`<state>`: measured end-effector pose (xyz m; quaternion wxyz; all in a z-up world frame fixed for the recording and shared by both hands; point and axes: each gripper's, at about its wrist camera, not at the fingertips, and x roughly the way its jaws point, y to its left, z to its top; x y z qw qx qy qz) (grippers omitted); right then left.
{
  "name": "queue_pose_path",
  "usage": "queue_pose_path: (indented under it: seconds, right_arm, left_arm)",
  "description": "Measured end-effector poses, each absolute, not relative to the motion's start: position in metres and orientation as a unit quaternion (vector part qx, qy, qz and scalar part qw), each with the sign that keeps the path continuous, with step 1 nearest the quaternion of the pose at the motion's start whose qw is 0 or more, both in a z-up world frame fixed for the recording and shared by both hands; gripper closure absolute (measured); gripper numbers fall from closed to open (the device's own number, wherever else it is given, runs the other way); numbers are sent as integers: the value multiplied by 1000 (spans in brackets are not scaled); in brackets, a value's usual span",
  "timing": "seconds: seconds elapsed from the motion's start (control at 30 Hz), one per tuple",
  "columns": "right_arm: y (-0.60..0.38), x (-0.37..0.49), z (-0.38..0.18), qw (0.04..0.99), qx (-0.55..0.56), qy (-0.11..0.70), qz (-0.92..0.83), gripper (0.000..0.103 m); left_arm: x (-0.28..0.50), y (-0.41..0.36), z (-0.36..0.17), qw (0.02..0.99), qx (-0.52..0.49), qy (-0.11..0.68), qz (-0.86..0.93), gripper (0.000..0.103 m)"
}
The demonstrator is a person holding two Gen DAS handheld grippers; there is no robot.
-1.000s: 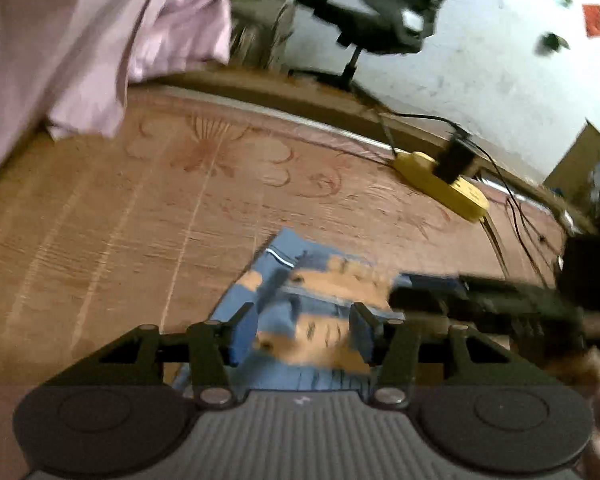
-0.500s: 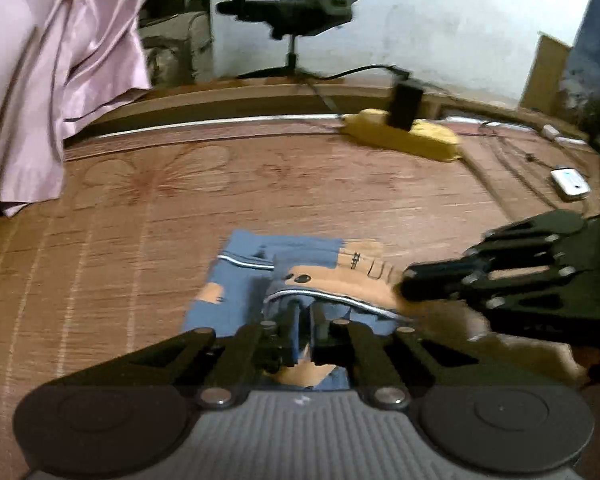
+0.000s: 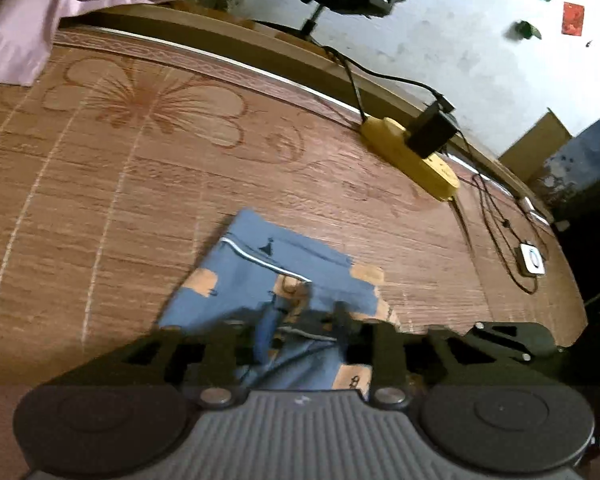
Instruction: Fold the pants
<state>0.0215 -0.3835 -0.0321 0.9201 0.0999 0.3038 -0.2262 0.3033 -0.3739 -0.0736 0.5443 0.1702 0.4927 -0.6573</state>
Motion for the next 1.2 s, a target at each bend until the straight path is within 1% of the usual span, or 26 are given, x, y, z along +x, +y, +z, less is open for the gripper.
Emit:
queue_pose_path:
  seconds: [0.03,0.1,0.13,0.17,0.2,0.27,0.3,0.37,0.43,0.53,0.7,0.8,0.83,0.9,0.93,0.97,1.0,1.03,1.07,1.13,1.2]
  right_arm:
    - [-383,21,-32,920,98,303,-226,94]
    - [-382,21,-33,921,99,302,-227,94]
    - [-382,21,-33,921,100,302,-226,94]
    - [-382,21,-33,921,100,302,-226,94]
    - [-382,21,-33,921,99,303,-226,94]
    - [-381,22,-32,920,98,304,-226,94]
    - [-381,21,-32,920,97,304,-226,94]
    - [-380,21,-29,922,93,301,-225,97]
    - [-377,19,-24,926,74,292,-228,97]
    - [-379,21,-15,930,60,282,-227,97]
    - [-390,33,1,937,32,262,-228,97]
    - [-406,49,-1,927,40,288,-235,97]
    - [-412,53,-4,923,54,298,-236,97]
    - [-424,61,-12,913,72,319,-242,93]
    - [-428,65,-16,909,67,326,-249,85]
    - [-429,64,-18,908,67,326,-256,73]
    - [-430,62,-17,908,68,321,-261,68]
    - [-429,59,-15,908,65,315,-267,60]
    - [-427,56,-12,910,58,308,-271,58]
    - [-421,53,-8,916,42,297,-268,58]
    - [-415,57,-8,919,27,300,-254,58]
  left_arm:
    - [304,-374,-74,542,167,494,-659,51]
    - [304,-376,-77,539,169,497,-659,51]
    - [302,-377,-78,542,176,494,-657,59]
    - [298,-378,-78,548,188,483,-657,71]
    - [294,-380,-78,551,203,474,-656,79]
    - [283,-383,-77,556,230,454,-657,92]
    - [278,-383,-75,556,237,445,-661,94]
    - [269,-380,-69,571,246,419,-661,96]
    - [265,-377,-63,594,247,400,-653,96]
    - [268,-373,-51,630,229,389,-632,97]
    - [262,-369,-28,678,220,319,-624,96]
    - [255,-381,-35,695,236,297,-611,96]
    - [253,-386,-41,698,247,292,-606,96]
    - [253,-399,-60,704,269,298,-586,95]
    - [254,-404,-70,706,275,307,-576,93]
    - [256,-405,-77,707,271,312,-574,87]
    - [259,-402,-78,709,259,311,-577,85]
    - [261,-398,-75,710,250,315,-578,80]
    - [264,-393,-71,713,237,318,-578,65]
    - [268,-374,-61,730,207,309,-574,46]
    - [271,-353,-53,747,190,302,-561,45]
